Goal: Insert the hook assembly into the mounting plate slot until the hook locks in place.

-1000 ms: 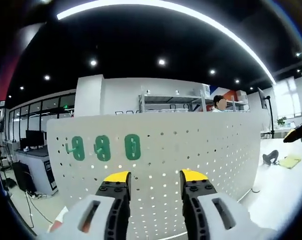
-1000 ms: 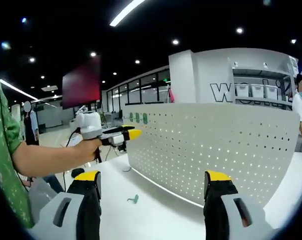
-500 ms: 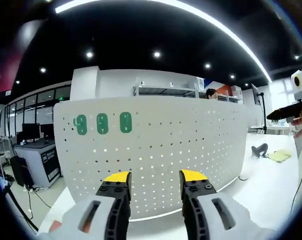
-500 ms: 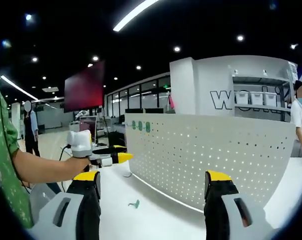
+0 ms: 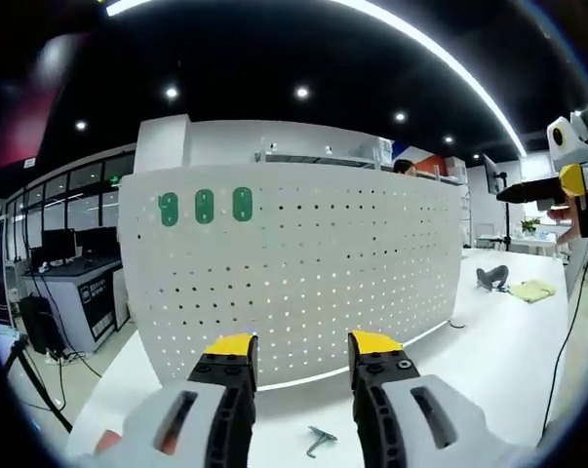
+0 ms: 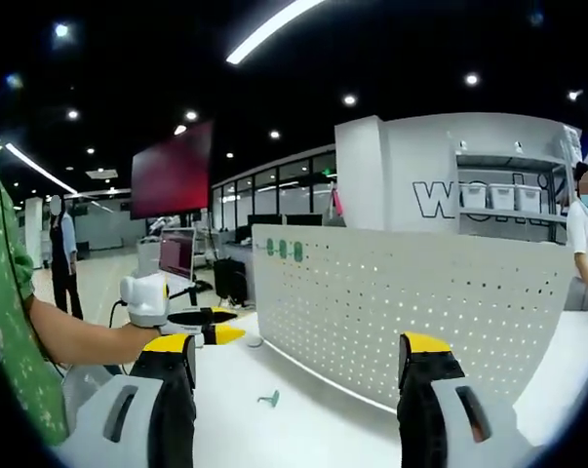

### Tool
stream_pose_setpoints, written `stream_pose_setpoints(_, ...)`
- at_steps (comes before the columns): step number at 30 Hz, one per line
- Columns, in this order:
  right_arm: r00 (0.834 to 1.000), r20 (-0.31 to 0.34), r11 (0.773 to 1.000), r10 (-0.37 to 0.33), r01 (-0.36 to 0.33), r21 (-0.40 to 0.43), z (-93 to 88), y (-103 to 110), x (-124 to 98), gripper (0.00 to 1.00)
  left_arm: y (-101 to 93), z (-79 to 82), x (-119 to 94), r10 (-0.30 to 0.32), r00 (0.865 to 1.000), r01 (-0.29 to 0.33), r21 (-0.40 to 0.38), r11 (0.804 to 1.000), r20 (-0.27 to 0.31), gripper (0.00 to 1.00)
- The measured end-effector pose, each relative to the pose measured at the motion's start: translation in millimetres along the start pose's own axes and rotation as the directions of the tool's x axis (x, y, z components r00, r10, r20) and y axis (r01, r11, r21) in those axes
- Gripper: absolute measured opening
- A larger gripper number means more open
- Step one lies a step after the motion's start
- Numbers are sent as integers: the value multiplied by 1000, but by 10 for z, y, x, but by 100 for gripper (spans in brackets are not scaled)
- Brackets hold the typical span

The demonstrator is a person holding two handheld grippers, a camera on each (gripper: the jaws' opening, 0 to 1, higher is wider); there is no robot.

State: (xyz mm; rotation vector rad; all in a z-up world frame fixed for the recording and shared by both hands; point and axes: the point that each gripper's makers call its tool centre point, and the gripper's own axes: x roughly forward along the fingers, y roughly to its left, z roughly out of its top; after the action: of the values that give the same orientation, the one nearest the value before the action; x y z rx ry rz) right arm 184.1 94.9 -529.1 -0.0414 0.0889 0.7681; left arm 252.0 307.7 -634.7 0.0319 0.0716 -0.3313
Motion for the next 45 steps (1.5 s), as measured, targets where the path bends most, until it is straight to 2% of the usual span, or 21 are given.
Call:
stream_pose_setpoints(11, 1000, -6, 1000, 9, -9, -1, -38, 149, -9, 87, -46, -103, -272, -11, 1000, 11, -6, 1000, -14, 37)
stream_pose_setpoints(19, 999, -31, 1000, 12, -12, -19, -165, 224, 88, 85, -113, -70, -336, -30, 999, 30, -1, 1000, -10, 36)
stream_pose_setpoints(28, 994, -94, 999, 48, -47, 21, -541, 357, 327, 83, -123, -63, -413, -48, 999, 48, 9, 999, -19, 36)
stream_pose_setpoints(36, 986, -143, 996, 83, -77, 47, -913, 452, 635, 78, -108, -105, -497, -57, 998, 57, 17, 998, -33, 35)
stream_pose_setpoints(42, 980, -172, 994, 99, -90, 60, -1146, 495, 866, 71, -95, -146, -551, -66, 996, 68, 31, 997, -51, 34)
stream_pose_setpoints(45, 973, -204, 994, 103, -94, 52, -1323, 522, 995, 66, -106, -164, -568, -73, 996, 75, 35, 997, -56, 34)
